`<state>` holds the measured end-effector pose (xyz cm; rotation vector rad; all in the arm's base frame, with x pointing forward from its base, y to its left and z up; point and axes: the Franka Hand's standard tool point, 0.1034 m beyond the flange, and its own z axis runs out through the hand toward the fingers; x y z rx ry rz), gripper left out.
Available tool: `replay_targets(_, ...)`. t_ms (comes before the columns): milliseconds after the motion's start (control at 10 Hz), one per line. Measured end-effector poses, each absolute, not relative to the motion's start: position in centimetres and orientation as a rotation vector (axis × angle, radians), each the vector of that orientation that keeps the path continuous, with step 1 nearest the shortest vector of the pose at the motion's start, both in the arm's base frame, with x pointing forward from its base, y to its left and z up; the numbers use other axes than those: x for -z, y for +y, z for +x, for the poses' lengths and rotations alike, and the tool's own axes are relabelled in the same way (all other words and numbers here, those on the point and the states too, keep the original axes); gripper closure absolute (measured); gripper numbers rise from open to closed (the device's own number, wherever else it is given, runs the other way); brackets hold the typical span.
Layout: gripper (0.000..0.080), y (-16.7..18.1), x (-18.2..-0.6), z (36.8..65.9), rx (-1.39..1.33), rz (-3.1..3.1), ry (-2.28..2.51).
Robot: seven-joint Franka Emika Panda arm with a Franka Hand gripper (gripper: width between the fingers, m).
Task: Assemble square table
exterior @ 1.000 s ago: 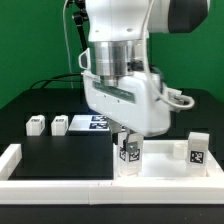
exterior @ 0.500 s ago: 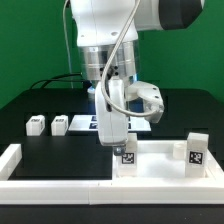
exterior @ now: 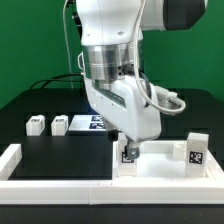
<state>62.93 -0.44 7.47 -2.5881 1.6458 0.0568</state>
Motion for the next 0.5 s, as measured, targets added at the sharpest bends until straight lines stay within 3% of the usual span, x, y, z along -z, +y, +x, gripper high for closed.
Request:
replay_targets(200, 0.0152, -0.4, -7.4, 62.9, -0.041, -2.698, 1.459)
replay_targets(400, 0.0151, 1.7, -5.9, 61.6, 0.061, -3.008, 0.748)
replay_targets(500, 0.0151, 1.9, -5.8, 61.6, 0.061, -3.033, 0.630)
